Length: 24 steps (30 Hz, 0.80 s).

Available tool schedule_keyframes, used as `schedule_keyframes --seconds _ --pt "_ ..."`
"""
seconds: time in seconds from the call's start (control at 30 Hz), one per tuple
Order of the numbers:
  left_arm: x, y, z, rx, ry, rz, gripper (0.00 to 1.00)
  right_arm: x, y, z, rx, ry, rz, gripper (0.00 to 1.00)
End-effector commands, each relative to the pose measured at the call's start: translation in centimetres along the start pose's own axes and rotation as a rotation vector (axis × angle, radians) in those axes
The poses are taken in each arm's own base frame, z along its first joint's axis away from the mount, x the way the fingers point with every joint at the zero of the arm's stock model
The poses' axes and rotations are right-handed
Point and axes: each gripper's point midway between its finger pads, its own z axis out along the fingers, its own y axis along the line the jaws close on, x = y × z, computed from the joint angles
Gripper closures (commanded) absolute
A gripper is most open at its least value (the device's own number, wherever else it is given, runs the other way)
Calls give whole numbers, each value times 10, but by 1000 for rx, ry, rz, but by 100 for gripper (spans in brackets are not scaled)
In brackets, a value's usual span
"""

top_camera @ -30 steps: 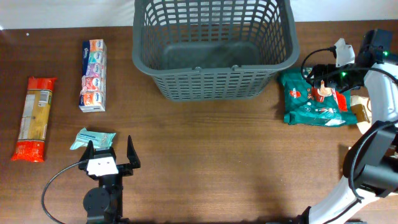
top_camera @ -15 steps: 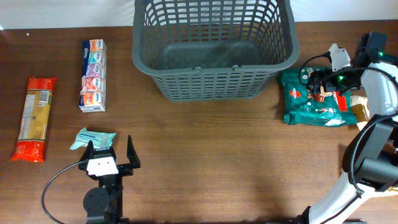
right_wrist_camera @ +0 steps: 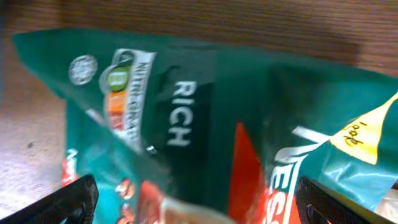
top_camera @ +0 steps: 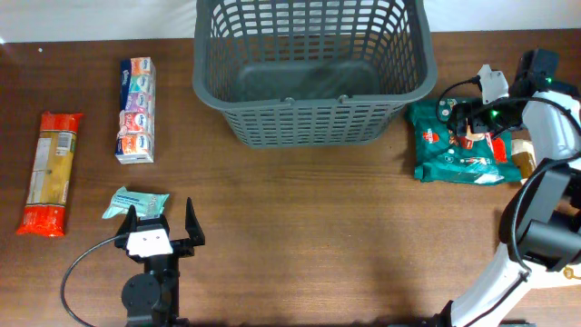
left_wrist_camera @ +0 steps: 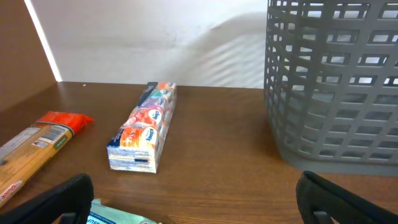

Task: Pack container
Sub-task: 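Lower the right gripper and grasp the green Nescafé pouch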

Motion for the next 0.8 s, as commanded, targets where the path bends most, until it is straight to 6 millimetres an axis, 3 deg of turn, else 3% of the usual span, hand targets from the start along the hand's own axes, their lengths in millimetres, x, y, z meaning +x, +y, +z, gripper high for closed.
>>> schedule_keyframes --seconds 0.0,0.77 --pt "1 -3 0 14 -2 -10 1 2 -8 5 30 14 33 1" --pt "1 -3 0 14 -2 -10 1 46 0 62 -59 175 103 1"
